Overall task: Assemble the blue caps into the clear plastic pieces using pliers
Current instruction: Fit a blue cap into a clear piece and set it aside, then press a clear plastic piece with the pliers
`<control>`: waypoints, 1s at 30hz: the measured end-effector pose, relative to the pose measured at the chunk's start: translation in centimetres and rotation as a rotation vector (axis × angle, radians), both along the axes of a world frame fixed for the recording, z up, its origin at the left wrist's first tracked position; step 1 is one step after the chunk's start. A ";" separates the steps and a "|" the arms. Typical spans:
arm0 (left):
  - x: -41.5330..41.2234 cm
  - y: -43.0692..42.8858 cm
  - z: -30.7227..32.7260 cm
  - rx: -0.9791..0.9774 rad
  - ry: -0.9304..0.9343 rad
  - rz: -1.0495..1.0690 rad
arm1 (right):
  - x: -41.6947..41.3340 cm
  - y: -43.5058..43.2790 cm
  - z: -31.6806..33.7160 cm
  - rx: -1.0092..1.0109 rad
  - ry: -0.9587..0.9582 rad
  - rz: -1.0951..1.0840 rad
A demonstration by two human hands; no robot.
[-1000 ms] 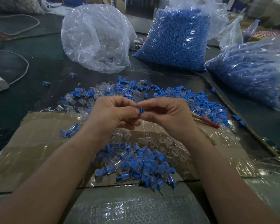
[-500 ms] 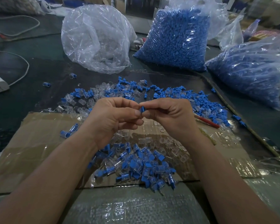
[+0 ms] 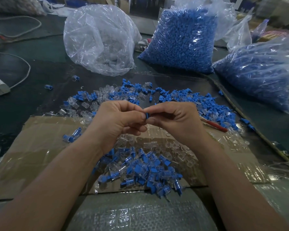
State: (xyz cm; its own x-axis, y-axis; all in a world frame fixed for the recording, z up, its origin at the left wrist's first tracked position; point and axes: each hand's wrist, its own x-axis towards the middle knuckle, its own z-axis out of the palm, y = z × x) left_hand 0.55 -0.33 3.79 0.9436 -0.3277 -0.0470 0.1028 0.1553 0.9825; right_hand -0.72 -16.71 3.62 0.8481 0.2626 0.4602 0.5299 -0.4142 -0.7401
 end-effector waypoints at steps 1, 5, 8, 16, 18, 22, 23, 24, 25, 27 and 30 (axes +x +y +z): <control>0.0 0.0 0.0 -0.003 -0.002 0.000 | -0.1 -0.2 0.3 0.007 0.056 -0.025; 0.1 0.1 -0.2 -0.016 -0.014 0.020 | 0.5 -3.2 1.1 -0.112 0.214 -0.374; 0.2 0.1 -0.2 -0.024 -0.014 0.030 | 1.2 -6.6 1.2 -0.398 0.414 -0.583; 0.2 0.1 -0.2 -0.033 -0.012 0.021 | 1.7 -8.2 0.2 -0.742 0.765 -0.624; 0.2 0.1 -0.3 -0.030 -0.011 0.021 | 1.9 -8.1 0.0 -0.792 0.765 -0.630; 0.3 0.1 -0.5 -0.040 -0.008 0.020 | 1.9 -7.8 0.2 -0.658 0.729 -0.661; 0.3 0.1 -0.6 -0.042 -0.007 0.023 | 1.8 -7.6 0.3 -0.633 0.670 -0.672; 0.4 0.1 -0.6 -0.043 -0.007 0.026 | 1.8 -7.4 0.4 -0.639 0.601 -0.692; 0.4 0.1 -0.6 -0.044 -0.007 0.030 | 1.7 -7.2 0.5 -0.659 0.530 -0.713; 0.5 0.1 -0.7 -0.055 -0.005 0.053 | 1.6 -6.7 0.8 -0.628 0.405 -0.728; 0.5 0.0 -0.7 -0.095 -0.007 0.110 | 1.3 -6.1 1.1 -0.455 0.234 -0.697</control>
State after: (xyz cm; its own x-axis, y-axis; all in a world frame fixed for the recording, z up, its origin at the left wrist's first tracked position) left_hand 1.06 -0.30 3.12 0.9742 -0.2251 -0.0135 0.0729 0.2575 0.9635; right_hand 0.55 -22.78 4.76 0.9439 -0.2366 0.2303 -0.1006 -0.8705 -0.4817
